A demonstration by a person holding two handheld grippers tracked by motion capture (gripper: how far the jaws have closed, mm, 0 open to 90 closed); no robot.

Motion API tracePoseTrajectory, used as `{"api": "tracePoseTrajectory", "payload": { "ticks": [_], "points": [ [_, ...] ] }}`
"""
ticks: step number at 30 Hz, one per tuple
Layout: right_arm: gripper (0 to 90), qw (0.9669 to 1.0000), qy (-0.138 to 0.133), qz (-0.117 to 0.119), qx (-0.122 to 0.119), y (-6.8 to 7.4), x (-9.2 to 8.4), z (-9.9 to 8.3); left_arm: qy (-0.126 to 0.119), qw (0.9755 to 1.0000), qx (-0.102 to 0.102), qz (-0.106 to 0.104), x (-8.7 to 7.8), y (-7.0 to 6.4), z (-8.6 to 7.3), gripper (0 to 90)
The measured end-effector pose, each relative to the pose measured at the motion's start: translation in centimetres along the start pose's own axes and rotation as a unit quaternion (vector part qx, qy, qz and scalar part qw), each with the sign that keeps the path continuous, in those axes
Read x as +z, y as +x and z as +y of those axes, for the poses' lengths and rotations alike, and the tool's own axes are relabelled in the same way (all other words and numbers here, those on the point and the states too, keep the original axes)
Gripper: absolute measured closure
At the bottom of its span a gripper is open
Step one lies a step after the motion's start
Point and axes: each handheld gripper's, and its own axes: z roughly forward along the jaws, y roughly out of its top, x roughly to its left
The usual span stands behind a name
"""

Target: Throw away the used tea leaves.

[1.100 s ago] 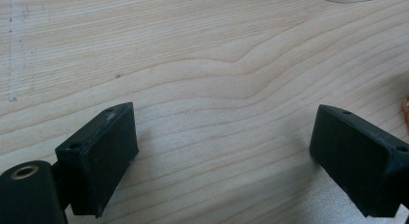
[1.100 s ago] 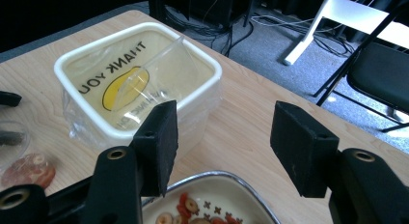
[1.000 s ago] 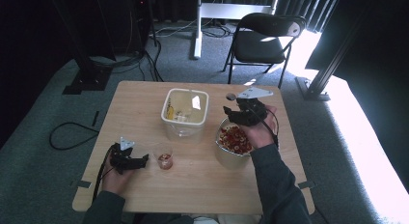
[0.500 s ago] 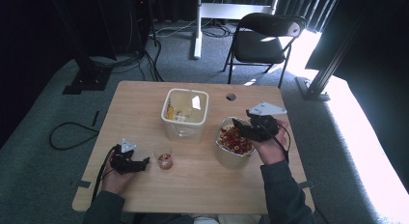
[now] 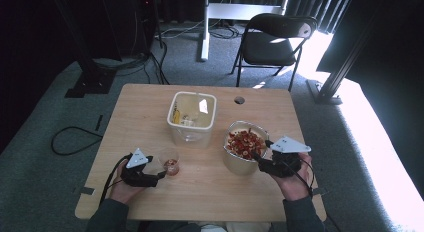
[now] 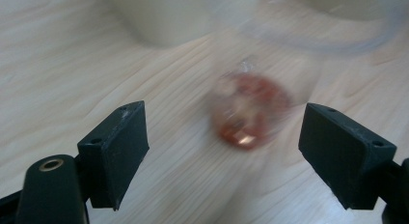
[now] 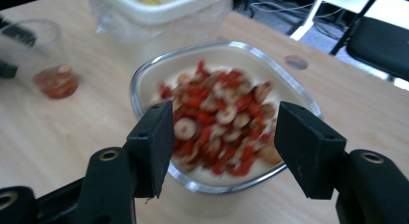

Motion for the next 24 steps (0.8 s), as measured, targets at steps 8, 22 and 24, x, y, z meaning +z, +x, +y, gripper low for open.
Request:
{"api": "tracePoseTrajectory", "payload": {
  "ticks": [8, 22, 24],
  "points": [
    [38.8, 0.998, -0.009, 0.06, -0.019, 3.0, 1.8, -2.5, -0.014, 0.9993, 0.014, -0.032, 1.4, -1.1, 1.3, 39.5],
    [38.6, 0.9949, -0.062, 0.05, -0.062, 5.4, 1.6, -3.8, -0.02, 0.9963, 0.044, -0.071, 3.0, -3.9, 2.4, 40.6],
    [38.6, 0.994, -0.062, 0.057, -0.069, 5.7, 1.5, -4.0, -0.024, 0.9954, 0.046, -0.081, 3.3, -4.3, 2.6, 41.8]
  ]
}}
